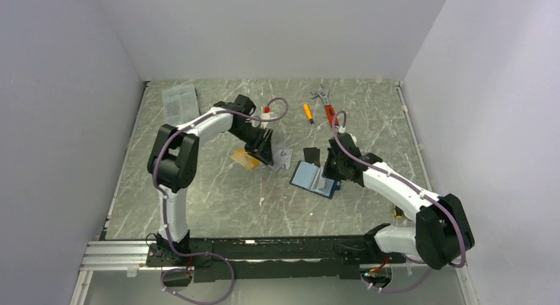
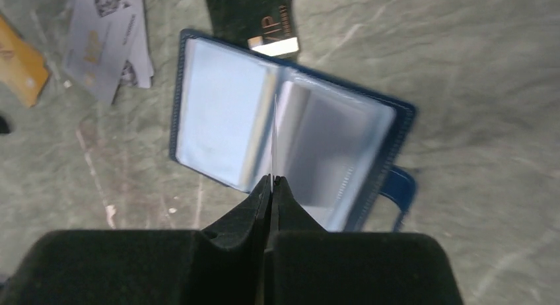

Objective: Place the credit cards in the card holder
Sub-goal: Turn over the card slot in the card holder.

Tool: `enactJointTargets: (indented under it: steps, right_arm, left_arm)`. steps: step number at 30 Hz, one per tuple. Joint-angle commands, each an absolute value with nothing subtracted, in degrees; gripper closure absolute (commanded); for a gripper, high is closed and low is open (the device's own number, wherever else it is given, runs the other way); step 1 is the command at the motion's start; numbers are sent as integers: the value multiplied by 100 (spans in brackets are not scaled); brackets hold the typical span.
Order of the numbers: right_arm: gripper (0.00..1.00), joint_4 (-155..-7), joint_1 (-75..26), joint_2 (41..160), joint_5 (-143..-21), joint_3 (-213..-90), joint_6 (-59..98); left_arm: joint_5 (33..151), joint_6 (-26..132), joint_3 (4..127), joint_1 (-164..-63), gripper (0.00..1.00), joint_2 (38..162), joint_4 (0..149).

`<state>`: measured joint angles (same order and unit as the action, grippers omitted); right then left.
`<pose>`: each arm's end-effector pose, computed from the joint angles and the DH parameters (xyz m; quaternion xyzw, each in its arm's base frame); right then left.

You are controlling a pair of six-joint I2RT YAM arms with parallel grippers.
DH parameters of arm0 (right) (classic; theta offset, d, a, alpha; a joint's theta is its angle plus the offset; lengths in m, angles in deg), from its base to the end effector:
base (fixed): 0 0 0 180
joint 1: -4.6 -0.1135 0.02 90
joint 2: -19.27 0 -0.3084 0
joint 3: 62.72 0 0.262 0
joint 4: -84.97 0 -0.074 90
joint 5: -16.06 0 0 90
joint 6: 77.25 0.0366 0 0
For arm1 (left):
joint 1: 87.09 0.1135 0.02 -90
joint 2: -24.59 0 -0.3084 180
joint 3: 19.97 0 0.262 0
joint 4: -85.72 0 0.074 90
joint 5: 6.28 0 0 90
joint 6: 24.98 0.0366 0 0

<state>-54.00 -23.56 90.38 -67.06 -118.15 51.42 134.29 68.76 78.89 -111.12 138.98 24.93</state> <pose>0.2075 0.1061 0.2423 0.1047 0.9508 0.1095 0.2703 0.3746 -0.1980 0.2297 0.2648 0.8593 -0.4364 0.0313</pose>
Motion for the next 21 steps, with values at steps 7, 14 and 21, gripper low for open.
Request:
enactJointTargets:
  steps: [7, 14, 21]
  right_arm:
    - [100, -7947, -1674, 9040, -8413, -10646, 5715]
    - [100, -8550, -1185, 8634, -8439, -10013, 6032]
    - [100, -9381, -866, 8416, -8734, -9391, 6392]
  left_arm:
    - [13205, 6375, 8806, -11858, 39, 14689, 2919]
    - [13373, 5977, 8726, -12039, 42, 14994, 3641]
    - [13390, 5790, 8862, -12214, 44, 15206, 3960]
